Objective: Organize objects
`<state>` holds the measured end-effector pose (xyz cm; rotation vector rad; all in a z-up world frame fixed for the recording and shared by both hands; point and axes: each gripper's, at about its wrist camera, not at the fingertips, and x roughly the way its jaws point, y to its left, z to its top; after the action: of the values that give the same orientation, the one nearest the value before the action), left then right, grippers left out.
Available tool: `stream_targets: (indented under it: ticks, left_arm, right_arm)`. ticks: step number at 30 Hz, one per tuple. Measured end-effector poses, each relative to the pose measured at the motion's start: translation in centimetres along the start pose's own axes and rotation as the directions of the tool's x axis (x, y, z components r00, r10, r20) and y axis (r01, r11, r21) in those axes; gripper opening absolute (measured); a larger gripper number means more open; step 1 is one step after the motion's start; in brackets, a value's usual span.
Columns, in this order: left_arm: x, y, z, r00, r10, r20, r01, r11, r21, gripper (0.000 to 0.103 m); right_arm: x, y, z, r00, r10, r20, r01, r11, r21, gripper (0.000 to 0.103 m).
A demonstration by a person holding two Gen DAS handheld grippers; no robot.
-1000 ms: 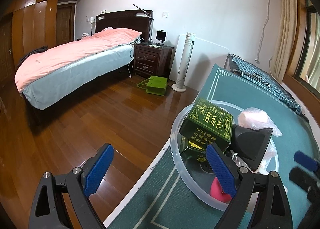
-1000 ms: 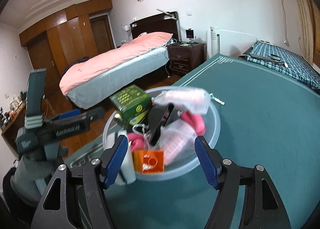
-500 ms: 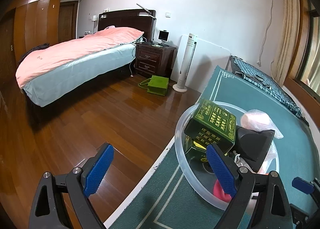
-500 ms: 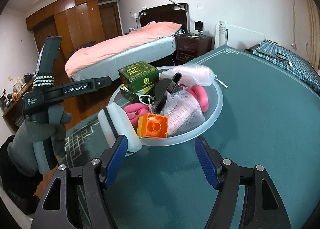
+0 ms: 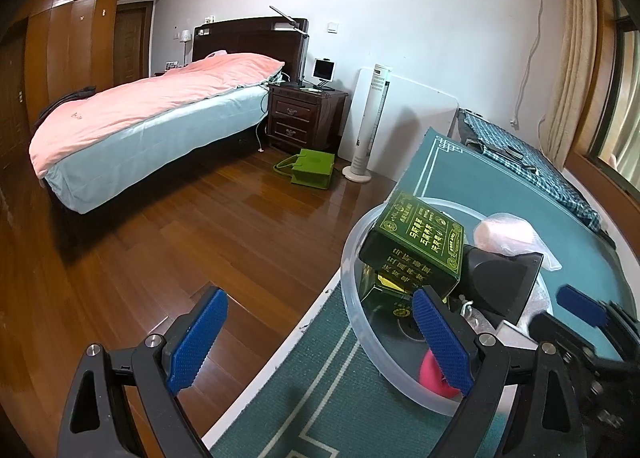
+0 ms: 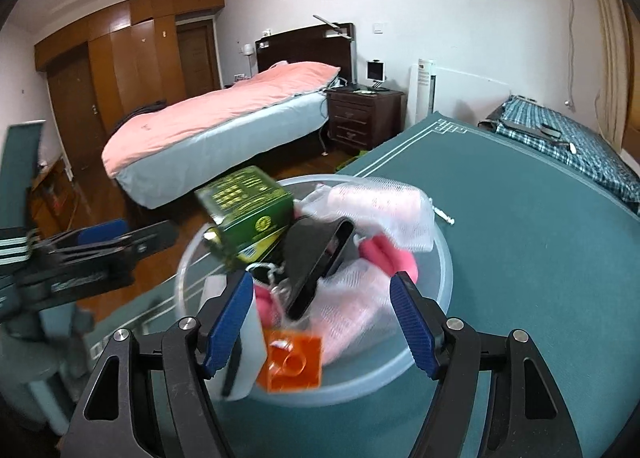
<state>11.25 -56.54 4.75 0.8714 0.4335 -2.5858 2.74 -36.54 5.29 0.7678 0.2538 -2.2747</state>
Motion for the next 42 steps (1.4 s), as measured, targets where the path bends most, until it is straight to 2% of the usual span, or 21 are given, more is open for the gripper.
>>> stream_targets:
  ticks: [7,13,19,27,31,37,42]
  left_arm:
    - [-0.1,-0.3,0.0,1.0,-0.01,-0.014,0.01,1.0,0.006,0.096]
    - [-1.6,-2.4,-1.2,0.998,-0.051,-0.032,0.054,0.994,0.097,0.096]
    - [-3.1,-4.2,-2.0,0.995,-0.095,-0.044,0.1,0.985,0.137,0.096]
    - [-4.7,-7.8,-4.3,0.981,-0.175,-0.083,0.19,0.955,0.23,0.096]
    - [-3.5,-9.0,-5.0,0.982,-0.159,-0.102,0.18,0.949,0.257,0.096]
    - [-0.8,-8.0,-4.1,0.991,-0.091,-0.093,0.108,0.976,0.19,0.096]
    - [0.3,-6.9,-2.6,0.994,-0.077,-0.078,0.088,0.985,0.146,0.096]
  right_arm:
    - [0.5,-1.5,0.3,1.0,-0.003,0.008,0.003,0.999,0.05,0.071]
    - [0.5,-2.3,0.6,1.0,-0.008,0.016,0.007,0.997,0.078,0.071]
    - [0.3,-2.6,0.7,1.0,-0.008,0.026,0.005,0.995,0.096,0.071]
    - [-0.7,-5.1,1.3,0.999,-0.001,0.044,-0.008,0.979,0.203,0.071]
    - [-2.2,-6.5,1.2,0.998,-0.006,0.066,-0.011,0.968,0.25,0.071]
    - [-4.1,-7.6,0.6,0.996,-0.019,0.089,-0.006,0.963,0.269,0.071]
    - [-4.9,-8.2,-0.5,0.997,-0.021,0.079,-0.002,0.961,0.277,0.071]
